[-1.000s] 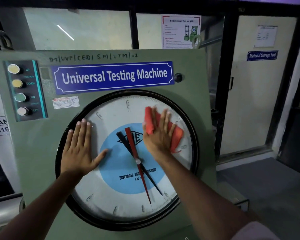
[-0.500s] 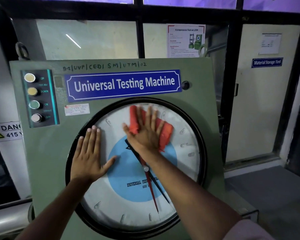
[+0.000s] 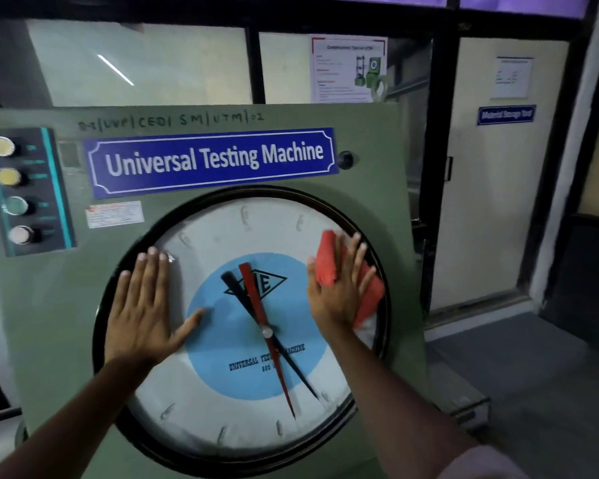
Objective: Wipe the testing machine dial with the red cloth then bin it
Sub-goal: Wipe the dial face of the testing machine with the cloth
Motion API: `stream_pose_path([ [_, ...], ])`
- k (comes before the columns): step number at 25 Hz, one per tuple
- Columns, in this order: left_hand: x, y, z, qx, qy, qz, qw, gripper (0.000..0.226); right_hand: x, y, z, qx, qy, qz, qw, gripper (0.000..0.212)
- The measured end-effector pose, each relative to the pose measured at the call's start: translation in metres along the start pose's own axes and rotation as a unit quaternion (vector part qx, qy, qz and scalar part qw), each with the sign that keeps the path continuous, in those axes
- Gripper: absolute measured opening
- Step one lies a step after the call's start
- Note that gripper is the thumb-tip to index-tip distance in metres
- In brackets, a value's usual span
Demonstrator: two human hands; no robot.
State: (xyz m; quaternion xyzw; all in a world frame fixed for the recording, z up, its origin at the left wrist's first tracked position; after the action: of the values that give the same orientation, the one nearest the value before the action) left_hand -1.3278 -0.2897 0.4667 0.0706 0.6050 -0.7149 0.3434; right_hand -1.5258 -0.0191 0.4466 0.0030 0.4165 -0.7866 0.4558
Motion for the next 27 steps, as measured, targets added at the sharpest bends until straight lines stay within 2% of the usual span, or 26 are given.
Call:
stream_pose_path([
  [4,0.0,0.003,-0.004,0.008,0.006,0.0,1.0,0.115,0.007,0.082,-0.06,0.094,-0.036,0.041,0.994,0.081],
  [6,-0.001,0.004,-0.004,0.007,0.003,-0.002,1.0,0.115,0.008,0.083,-0.051,0.12,-0.059,0.042,0.99,0.08],
  [9,-0.002,0.0,-0.003,0.008,0.003,0.001,1.0,0.115,0.001,0.033,-0.005,0.129,-0.061,0.029,0.989,0.08],
  [12,-0.001,0.0,-0.003,0.008,0.001,0.005,1.0,0.114,0.002,0.0,0.062,0.043,-0.061,0.027,0.997,0.081],
  [16,-0.001,0.0,-0.002,0.005,0.006,-0.012,1.0,0.114,0.011,0.028,0.144,-0.186,-0.065,0.044,0.979,0.077],
  [18,-0.002,0.001,-0.001,0.003,0.014,-0.014,1.0,0.114,0.013,0.033,0.146,-0.284,-0.02,0.067,0.956,0.075],
  [20,-0.001,0.002,-0.001,0.006,0.012,-0.01,1.0,0.114,0.007,0.009,0.13,-0.327,0.013,0.067,0.943,0.074],
  [21,-0.001,0.002,0.001,0.007,0.015,-0.005,1.0,0.114,0.003,-0.007,0.118,-0.313,0.019,0.064,0.947,0.073],
  [24,0.0,0.001,0.0,0.005,0.016,0.002,1.0,0.114,-0.007,-0.037,0.068,-0.174,0.002,0.038,0.984,0.072],
  [27,0.0,0.002,0.0,0.008,0.018,0.001,1.0,0.114,-0.003,-0.018,0.013,-0.043,-0.022,0.023,0.999,0.077],
])
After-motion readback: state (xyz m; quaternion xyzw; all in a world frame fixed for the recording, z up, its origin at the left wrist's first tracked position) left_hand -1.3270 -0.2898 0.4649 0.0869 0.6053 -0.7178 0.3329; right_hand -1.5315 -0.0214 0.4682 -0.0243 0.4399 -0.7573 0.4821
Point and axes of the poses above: each hand's wrist, its own y-axis away from the middle knuckle, its own x-axis out of the palm, z = x × y, the point moved 1 cm from there along -y, towards the middle knuckle, and after that the axes turned 7 degrees about x, right-handed, at the moved point
